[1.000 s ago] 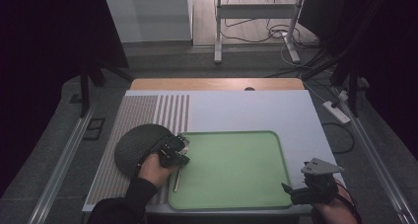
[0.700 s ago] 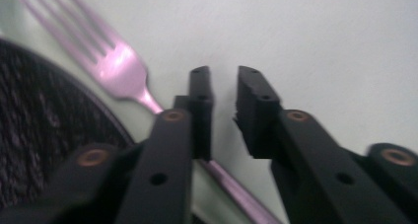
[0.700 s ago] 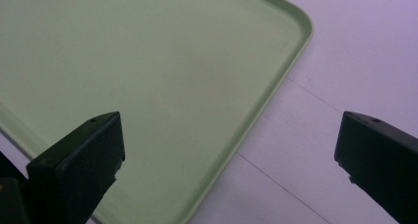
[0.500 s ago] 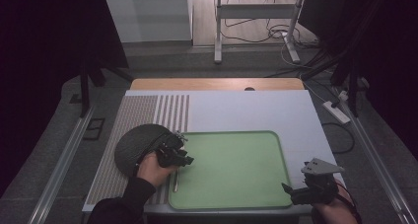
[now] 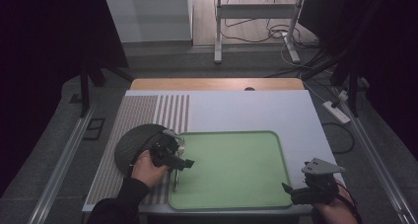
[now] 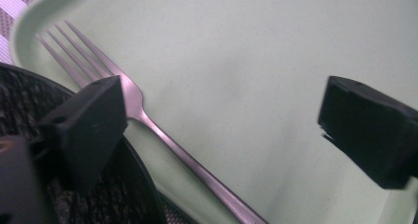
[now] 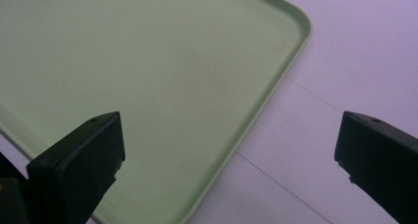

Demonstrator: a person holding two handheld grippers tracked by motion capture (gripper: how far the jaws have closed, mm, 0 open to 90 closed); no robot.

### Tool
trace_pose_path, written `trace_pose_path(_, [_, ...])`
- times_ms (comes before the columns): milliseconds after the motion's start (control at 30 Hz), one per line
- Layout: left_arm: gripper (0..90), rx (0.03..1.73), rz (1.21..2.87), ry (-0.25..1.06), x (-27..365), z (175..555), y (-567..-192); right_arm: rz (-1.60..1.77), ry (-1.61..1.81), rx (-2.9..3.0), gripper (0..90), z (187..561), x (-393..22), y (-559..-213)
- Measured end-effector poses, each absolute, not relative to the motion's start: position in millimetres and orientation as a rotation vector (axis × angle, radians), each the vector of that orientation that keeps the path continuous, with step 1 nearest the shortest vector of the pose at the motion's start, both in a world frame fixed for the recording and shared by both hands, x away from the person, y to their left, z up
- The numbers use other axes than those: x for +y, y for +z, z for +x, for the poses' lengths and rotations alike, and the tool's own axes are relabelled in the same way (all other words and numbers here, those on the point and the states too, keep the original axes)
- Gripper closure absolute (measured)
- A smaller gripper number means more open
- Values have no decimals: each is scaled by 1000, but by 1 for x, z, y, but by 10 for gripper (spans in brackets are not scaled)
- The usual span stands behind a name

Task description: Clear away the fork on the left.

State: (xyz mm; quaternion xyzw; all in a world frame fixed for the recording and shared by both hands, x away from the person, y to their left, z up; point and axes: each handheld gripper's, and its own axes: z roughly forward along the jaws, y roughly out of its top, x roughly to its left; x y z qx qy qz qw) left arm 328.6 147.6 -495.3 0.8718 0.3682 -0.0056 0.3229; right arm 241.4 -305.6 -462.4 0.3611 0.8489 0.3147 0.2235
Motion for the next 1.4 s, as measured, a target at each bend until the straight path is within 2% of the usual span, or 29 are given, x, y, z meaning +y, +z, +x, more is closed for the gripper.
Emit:
trace_pose_path(100, [0,948,2265,0,154,327,-494,999,869,2342,0,241,-306,-462])
trace_pose_path(567, [0,915,2217,-17,170,319,-494,1001,869,2344,0,242,-306,-462])
trace_pose_path(700, [0,904,2219,26,172,314,-493,1002,868,2344,0,242,-306,-463])
trace_pose_path(1400, [0,1004,2224,99,189,298,-493,1019,875,2335,0,241,-307,-462])
